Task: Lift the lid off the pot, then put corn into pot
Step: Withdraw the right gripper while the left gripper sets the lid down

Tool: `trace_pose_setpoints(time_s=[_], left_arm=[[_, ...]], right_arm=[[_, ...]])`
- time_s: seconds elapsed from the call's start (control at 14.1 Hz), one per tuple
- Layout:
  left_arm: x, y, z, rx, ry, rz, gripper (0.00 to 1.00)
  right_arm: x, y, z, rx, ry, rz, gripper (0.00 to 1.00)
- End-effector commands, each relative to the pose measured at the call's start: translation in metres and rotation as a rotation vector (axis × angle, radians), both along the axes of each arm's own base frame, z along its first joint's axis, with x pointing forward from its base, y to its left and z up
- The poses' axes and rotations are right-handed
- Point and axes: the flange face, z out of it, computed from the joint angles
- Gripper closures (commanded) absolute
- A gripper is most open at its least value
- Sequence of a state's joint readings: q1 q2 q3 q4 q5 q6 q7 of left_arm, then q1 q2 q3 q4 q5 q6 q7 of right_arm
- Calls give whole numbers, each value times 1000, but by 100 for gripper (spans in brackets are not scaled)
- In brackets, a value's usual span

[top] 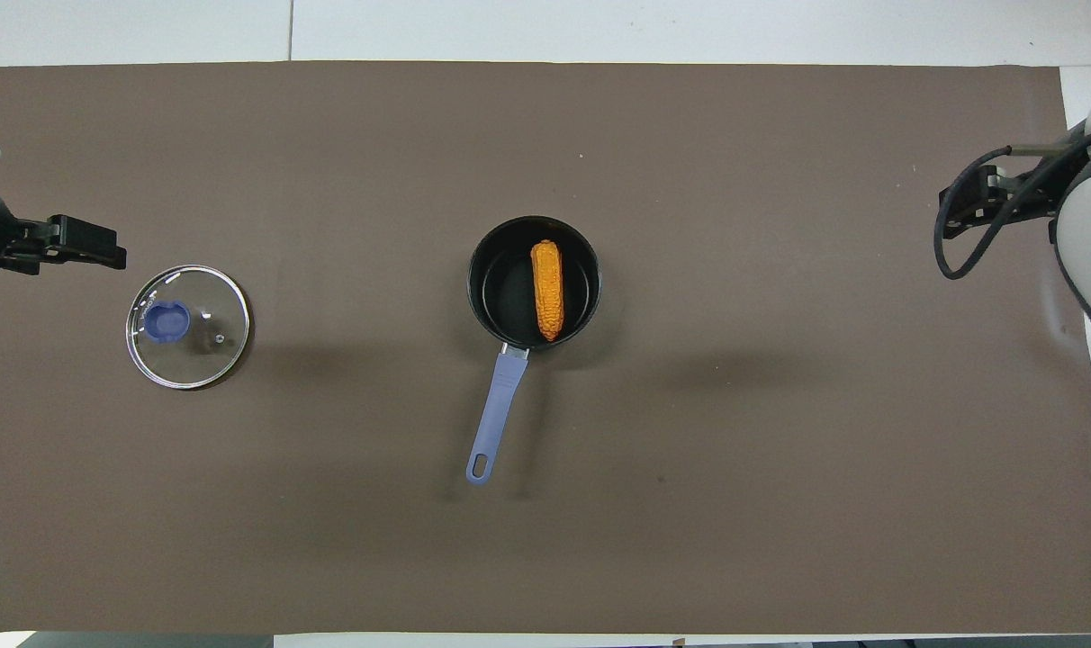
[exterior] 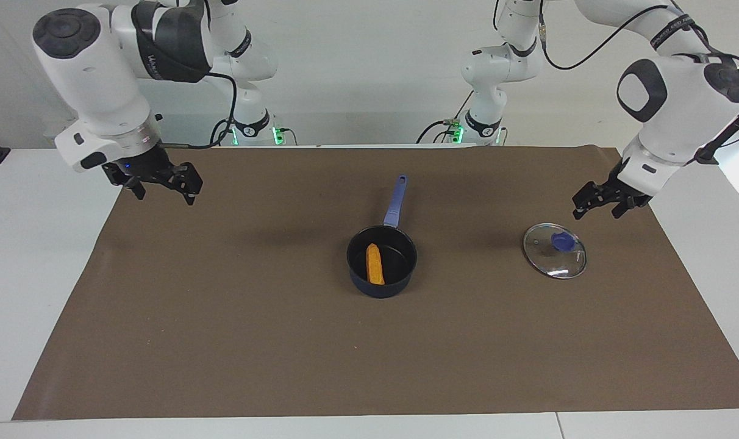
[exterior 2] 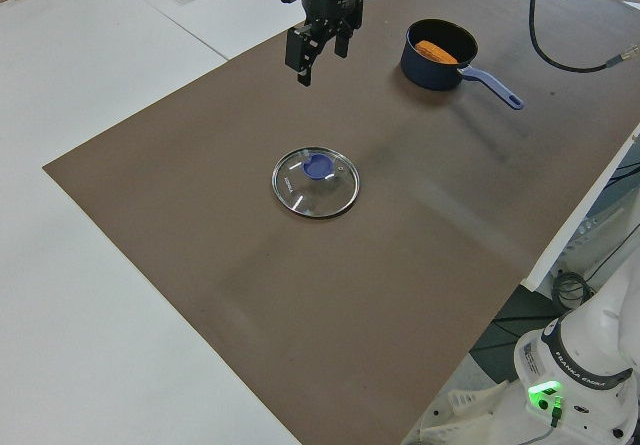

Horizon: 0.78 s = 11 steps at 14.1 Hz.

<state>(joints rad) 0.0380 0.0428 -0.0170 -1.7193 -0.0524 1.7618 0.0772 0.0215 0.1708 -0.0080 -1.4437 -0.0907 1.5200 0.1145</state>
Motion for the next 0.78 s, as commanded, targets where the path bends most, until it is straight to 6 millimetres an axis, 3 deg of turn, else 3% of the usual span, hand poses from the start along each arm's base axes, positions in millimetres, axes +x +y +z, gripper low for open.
trace_pose_setpoints(time_s=[0.0, 0.28, 0.5, 0.64, 0.71], left_arm=[[-29, -20, 27, 28, 25, -25, 0], [-52, -33, 31, 35, 78, 0, 0], [-58, -48, 26, 40, 85, -32, 0], [-54, -53, 32, 60, 75, -42, 0], [-50, -53, 49, 58, 57, -41, 0]], right_arm=[[-36, 12, -12, 15, 22, 33, 0], [-25, 0, -9, 0, -37, 62, 0], [-32, -9, -11, 20, 5, 57, 0], [-41, -11, -12, 26, 36, 90, 0], [-44, -11, -13, 27, 44, 95, 0]])
